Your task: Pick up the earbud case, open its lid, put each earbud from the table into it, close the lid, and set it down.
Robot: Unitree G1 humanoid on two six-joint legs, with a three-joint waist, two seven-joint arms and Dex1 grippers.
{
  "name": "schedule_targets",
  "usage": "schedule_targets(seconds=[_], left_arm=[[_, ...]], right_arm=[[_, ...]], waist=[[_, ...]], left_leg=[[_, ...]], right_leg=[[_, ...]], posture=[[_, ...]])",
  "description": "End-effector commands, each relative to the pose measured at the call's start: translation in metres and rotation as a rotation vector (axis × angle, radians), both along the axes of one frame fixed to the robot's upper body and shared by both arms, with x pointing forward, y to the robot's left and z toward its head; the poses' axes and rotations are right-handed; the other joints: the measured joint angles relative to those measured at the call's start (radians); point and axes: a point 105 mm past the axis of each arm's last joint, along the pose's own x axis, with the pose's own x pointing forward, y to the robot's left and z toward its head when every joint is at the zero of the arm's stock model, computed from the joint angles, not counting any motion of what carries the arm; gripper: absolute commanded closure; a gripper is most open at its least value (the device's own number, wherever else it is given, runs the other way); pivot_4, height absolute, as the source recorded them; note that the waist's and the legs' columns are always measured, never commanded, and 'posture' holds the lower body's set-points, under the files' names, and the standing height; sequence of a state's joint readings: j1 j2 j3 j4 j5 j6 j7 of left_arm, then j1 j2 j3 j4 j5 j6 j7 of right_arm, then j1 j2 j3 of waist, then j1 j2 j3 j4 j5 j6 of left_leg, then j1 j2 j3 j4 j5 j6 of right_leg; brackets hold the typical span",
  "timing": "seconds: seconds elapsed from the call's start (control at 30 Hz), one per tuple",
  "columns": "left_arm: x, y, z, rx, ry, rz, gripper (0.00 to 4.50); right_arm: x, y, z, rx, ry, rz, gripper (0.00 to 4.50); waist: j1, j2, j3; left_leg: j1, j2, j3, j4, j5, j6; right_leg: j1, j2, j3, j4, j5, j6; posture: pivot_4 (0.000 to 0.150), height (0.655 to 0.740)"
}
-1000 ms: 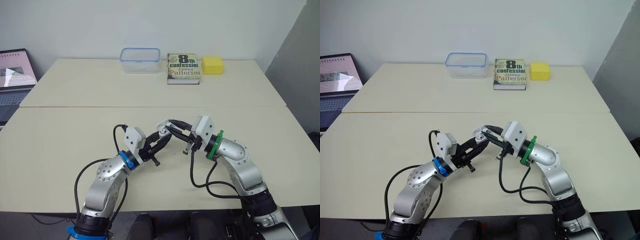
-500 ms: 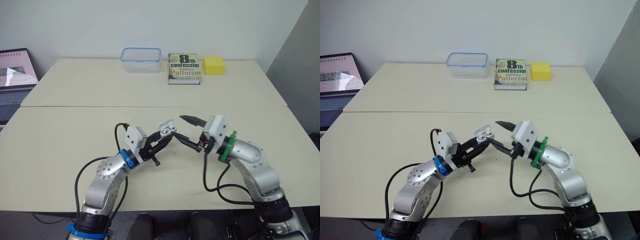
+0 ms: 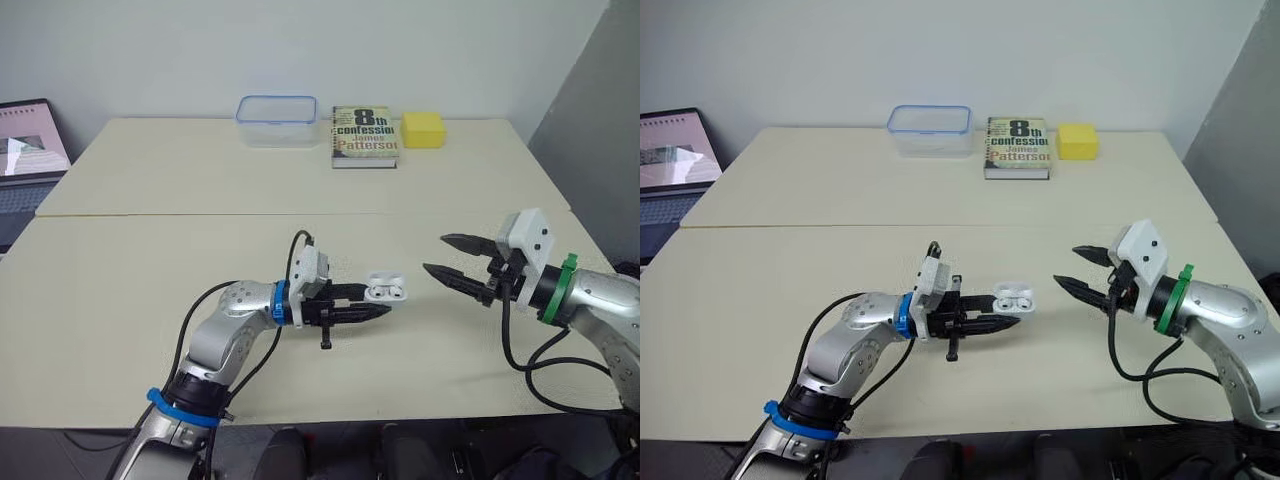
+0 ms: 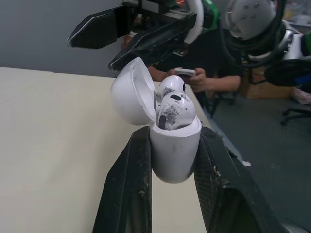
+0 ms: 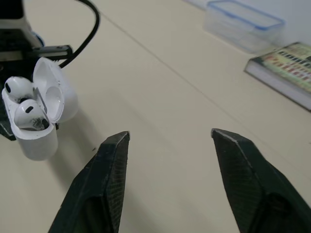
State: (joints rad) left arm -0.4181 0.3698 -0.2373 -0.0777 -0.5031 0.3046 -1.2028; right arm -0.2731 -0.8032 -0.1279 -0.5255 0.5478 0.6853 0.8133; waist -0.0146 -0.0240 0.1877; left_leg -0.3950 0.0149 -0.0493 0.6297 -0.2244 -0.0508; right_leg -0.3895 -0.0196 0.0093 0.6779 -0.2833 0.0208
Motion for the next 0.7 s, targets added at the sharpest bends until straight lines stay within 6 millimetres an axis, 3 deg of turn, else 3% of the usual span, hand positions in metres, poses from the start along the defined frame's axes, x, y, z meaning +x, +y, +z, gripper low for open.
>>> schedule_targets(seconds=[0.03, 0.17, 0.37, 0.5, 0.7], left_arm=[[-0.006, -0.005, 0.008, -0.011, -0.012, -0.066, 3.70], [-0.009, -0.005, 0.005, -0.007, -0.005, -0.072, 3.70], [-0.010, -0.004, 0.004, 0.003, -0.017, -0.068, 3.70], [-0.010, -0.003, 0.002, 0.009, -0.022, -0.063, 3.70], [-0.010, -0.001, 0.000, 0.017, -0.009, -0.059, 3.70]], right_arm=[[-0.003, 0.009, 0.008, -0.008, 0.034, 0.109, 2.93], [-0.003, 0.014, 0.001, -0.057, 0.114, 0.193, 4.48], [-0.006, 0.032, -0.013, -0.112, 0.179, 0.324, 4.50], [-0.009, 0.044, -0.002, -0.074, 0.177, 0.394, 4.50], [-0.015, 0.045, 0.009, -0.063, 0.165, 0.443, 4.50]], waist=[[-0.003, 0.000, 0.000], [-0.003, 0.000, 0.000], [-0.004, 0.000, 0.000], [-0.005, 0.000, 0.000], [-0.005, 0.000, 0.000]], left_leg=[[0.000, 0.000, 0.000, 0.000, 0.000, 0.000], [-0.001, 0.000, 0.000, 0.000, 0.000, 0.000], [-0.001, 0.000, -0.001, 0.000, 0.000, 0.000], [-0.001, 0.000, -0.001, 0.000, 0.000, 0.000], [-0.002, 0.000, -0.001, 0.000, 0.000, 0.000]], right_leg=[[0.000, 0.000, 0.000, 0.000, 0.000, 0.000], [0.000, 0.000, 0.000, -0.001, 0.000, 0.000], [0.000, -0.001, -0.001, -0.002, 0.000, 0.000], [0.000, -0.001, -0.001, -0.001, 0.000, 0.000], [0.000, -0.001, -0.001, -0.002, 0.000, 0.000]], posture=[[0.150, 0.7400], [0.150, 0.7400], [0.150, 0.7400], [0.150, 0.7400], [0.150, 0.7400]])
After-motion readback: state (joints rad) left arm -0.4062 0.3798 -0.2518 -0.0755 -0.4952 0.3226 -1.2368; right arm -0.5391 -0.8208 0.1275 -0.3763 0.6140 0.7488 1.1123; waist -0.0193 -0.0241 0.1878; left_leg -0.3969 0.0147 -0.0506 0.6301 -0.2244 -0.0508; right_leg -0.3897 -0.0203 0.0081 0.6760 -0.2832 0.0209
